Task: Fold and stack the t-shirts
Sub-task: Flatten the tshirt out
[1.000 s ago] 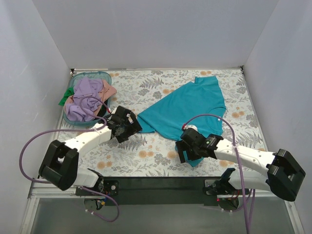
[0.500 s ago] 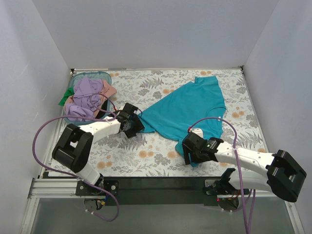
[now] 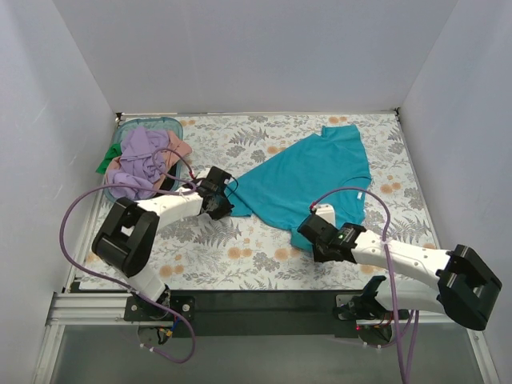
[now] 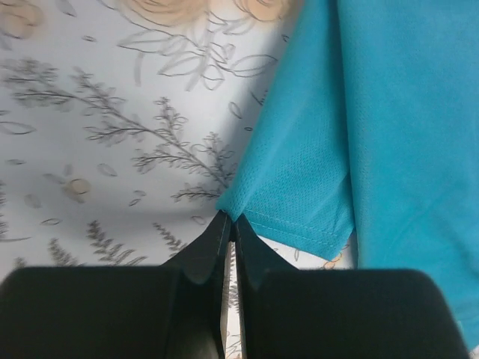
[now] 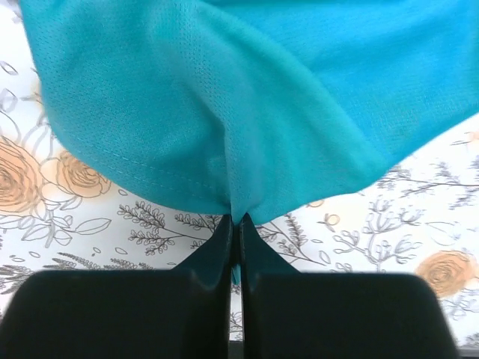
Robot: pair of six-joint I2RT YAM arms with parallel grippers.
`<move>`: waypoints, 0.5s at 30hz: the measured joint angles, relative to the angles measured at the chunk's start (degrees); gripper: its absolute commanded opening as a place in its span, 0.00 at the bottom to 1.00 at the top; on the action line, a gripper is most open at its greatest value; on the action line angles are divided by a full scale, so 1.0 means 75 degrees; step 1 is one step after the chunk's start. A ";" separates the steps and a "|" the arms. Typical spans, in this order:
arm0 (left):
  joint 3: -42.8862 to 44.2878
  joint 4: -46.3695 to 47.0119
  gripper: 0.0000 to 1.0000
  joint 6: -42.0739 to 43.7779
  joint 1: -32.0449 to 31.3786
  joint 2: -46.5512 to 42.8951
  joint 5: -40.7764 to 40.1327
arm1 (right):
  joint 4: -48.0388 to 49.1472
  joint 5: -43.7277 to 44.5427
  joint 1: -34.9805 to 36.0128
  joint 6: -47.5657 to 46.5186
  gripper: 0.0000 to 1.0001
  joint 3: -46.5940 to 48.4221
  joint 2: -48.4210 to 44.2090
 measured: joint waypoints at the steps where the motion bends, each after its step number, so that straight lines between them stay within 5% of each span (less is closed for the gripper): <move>1: 0.0000 -0.0119 0.00 0.0009 -0.0003 -0.0082 -0.0128 | -0.0082 0.0111 -0.0003 -0.0041 0.01 0.0076 -0.0090; 15: 0.2174 -0.1696 0.00 0.0475 0.0000 -0.3316 -0.2215 | -0.0557 0.2419 -0.0367 -0.2098 0.01 0.4132 -0.3005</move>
